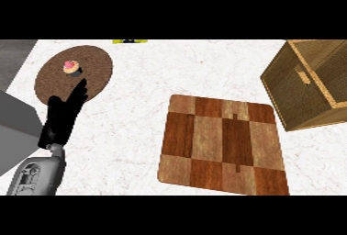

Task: Pick the sweet potato from the cutting board and place it in the basket

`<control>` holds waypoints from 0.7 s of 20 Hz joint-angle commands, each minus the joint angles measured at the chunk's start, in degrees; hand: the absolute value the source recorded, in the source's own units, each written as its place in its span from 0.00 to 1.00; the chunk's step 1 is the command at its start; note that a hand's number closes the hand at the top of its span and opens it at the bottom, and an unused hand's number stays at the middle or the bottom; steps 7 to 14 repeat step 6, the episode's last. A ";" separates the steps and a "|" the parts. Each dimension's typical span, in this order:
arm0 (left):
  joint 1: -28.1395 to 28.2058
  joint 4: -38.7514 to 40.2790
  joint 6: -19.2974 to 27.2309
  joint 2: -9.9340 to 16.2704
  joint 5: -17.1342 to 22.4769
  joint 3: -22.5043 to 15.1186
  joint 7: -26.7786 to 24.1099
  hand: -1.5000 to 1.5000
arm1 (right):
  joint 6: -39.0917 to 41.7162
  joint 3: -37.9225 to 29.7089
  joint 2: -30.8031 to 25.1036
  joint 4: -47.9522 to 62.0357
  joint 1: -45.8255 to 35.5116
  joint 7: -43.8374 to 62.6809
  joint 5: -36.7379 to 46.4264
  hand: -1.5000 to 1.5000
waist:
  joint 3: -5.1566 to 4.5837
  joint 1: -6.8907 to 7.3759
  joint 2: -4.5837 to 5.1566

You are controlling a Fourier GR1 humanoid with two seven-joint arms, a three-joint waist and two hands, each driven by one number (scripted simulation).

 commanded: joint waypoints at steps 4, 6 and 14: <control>0.29 -0.30 0.29 0.01 -0.30 0.30 -0.03 0.50 | 8.70 -11.16 -9.71 2.51 12.53 -7.14 -9.23 0.00 | 0.05 -0.95 0.00; -0.89 0.89 -1.27 0.96 1.44 1.78 0.03 0.50 | 8.81 -13.84 -8.85 -0.36 16.41 -7.59 -11.74 0.00 | 0.01 -1.03 -0.05; -0.89 0.89 -1.27 0.96 1.44 1.78 0.03 0.50 | 8.81 -13.84 -8.85 -0.36 16.41 -7.59 -11.74 0.00 | 0.01 -1.03 -0.05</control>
